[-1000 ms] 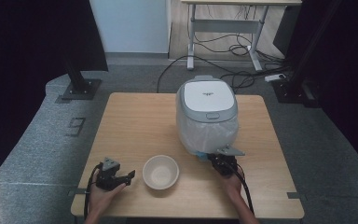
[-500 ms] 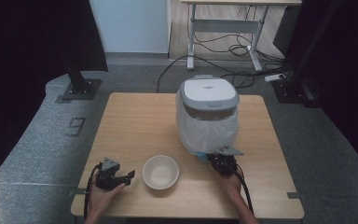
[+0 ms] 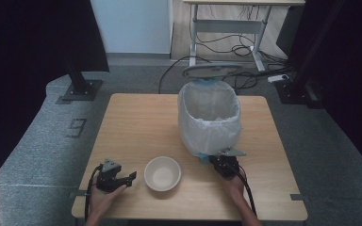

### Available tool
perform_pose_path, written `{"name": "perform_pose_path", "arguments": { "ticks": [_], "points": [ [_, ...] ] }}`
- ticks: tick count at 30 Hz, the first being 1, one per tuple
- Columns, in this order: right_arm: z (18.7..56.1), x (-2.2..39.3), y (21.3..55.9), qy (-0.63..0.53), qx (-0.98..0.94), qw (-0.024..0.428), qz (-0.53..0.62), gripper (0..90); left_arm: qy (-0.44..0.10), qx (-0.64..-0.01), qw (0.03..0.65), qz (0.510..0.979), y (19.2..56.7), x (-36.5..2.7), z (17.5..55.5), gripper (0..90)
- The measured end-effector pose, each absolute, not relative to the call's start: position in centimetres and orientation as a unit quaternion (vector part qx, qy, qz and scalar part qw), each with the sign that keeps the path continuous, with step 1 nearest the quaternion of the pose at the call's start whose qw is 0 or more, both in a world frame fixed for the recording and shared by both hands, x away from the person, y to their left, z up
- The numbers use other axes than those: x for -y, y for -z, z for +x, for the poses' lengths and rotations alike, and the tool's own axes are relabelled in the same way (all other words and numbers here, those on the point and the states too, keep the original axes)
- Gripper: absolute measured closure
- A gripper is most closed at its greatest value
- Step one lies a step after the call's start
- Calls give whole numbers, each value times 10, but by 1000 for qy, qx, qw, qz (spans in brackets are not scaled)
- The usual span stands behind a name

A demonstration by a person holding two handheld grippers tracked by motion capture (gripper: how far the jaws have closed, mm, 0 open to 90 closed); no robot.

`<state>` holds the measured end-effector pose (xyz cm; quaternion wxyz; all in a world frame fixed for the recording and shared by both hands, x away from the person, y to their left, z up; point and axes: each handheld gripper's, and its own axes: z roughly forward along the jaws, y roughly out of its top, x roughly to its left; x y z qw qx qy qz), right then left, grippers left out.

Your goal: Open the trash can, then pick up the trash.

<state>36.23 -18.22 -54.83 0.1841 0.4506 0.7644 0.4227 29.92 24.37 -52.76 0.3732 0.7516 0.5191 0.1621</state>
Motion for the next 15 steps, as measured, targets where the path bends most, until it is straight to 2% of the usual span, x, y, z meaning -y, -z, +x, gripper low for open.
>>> {"name": "perform_pose_path", "arguments": {
  "ticks": [15],
  "points": [
    [362, 183, 549, -426, -762, 181, 452, 895, -163, -521, 389, 742, 523, -246, 299, 290]
  ]
}}
